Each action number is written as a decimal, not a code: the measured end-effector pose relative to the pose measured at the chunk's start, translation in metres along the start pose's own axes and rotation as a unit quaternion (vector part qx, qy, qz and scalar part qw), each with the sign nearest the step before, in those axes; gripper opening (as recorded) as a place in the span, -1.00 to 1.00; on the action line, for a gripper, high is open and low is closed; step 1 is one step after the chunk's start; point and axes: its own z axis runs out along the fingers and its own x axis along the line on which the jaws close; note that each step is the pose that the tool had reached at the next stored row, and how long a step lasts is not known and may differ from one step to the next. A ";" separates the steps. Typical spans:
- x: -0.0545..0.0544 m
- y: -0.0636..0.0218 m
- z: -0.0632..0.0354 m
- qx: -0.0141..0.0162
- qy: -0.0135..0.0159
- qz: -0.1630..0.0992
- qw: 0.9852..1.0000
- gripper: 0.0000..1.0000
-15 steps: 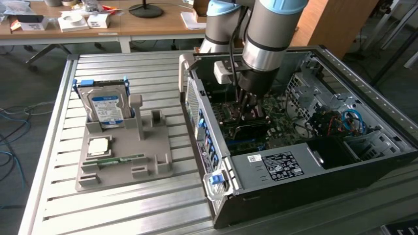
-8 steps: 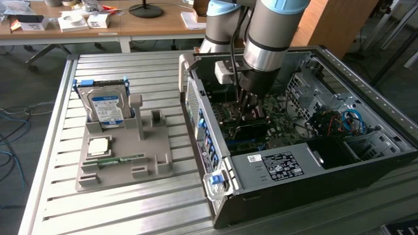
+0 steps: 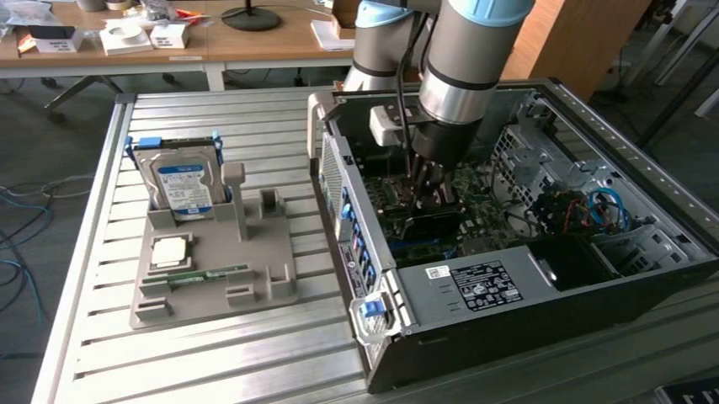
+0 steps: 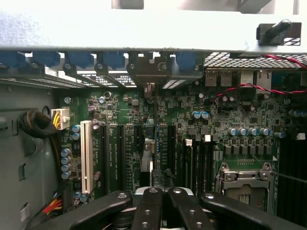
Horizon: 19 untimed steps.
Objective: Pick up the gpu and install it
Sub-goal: 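Press down on the gpu until it lock into place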
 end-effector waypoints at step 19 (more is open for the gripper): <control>0.001 -0.0013 -0.0067 0.000 0.000 0.000 1.000 -0.79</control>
